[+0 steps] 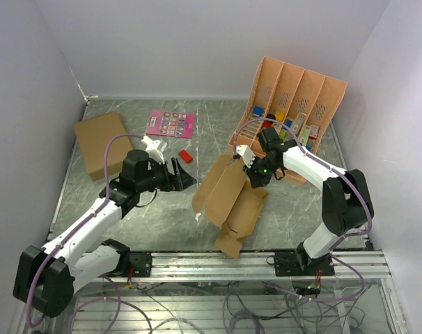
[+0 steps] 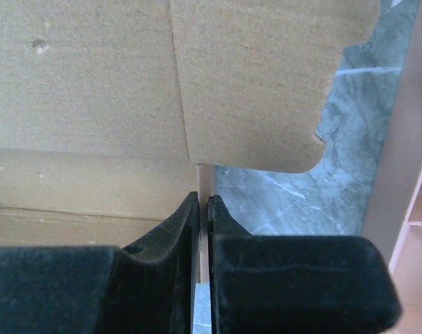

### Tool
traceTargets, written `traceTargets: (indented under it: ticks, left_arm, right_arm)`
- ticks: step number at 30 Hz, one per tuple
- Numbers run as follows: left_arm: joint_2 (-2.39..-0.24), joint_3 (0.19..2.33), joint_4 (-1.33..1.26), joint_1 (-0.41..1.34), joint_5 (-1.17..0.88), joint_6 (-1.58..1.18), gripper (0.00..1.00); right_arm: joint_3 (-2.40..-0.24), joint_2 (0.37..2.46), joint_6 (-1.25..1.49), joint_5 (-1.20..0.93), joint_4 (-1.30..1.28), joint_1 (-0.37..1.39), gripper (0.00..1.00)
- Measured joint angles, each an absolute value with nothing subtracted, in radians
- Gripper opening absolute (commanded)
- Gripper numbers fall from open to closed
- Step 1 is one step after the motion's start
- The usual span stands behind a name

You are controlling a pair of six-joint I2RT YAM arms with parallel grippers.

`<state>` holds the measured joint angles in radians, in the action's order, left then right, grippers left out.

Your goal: Fold the paper box

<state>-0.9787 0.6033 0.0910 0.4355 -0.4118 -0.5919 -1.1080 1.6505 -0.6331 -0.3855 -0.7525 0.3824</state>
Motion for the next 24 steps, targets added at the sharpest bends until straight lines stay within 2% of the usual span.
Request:
traceTargets:
  ticks: [6,14,15,18,19,20,24]
  left_arm:
    - [-1.043,0.588,-0.006,0.443,-0.464,-0.646,0.88]
    - [-1.139,0.595,-0.034,0.530,-0.462,-0.648,0.75]
    - [-1.151,0.604,-0.033,0.548,-0.456,-0.647,0.71]
    - [-1.196,0.652,-0.021,0.601,-0.427,-0.630,0.51]
    - [-1.211,0.668,-0.017,0.613,-0.419,-0.625,0.40]
    - [-1.225,0.688,-0.008,0.627,-0.405,-0.614,0.08]
    - [-1.256,0.718,0.027,0.649,-0.359,-0.576,0.07]
  right_arm:
    - [-1.090,1.625,-0.628,-0.373,-0.715,0.391,0.06]
    - [-1.076,1.624,-0.622,-0.366,-0.700,0.395,0.06]
    - [-1.076,1.624,-0.621,-0.366,-0.699,0.395,0.06]
    - [-1.076,1.624,-0.620,-0.366,-0.699,0.395,0.07]
    - [-1.076,1.624,-0.619,-0.366,-0.699,0.395,0.07]
    - [-1.076,1.624,-0.618,-0.366,-0.699,0.395,0.07]
    - [-1.075,1.624,-0.614,-0.367,-0.694,0.398,0.10]
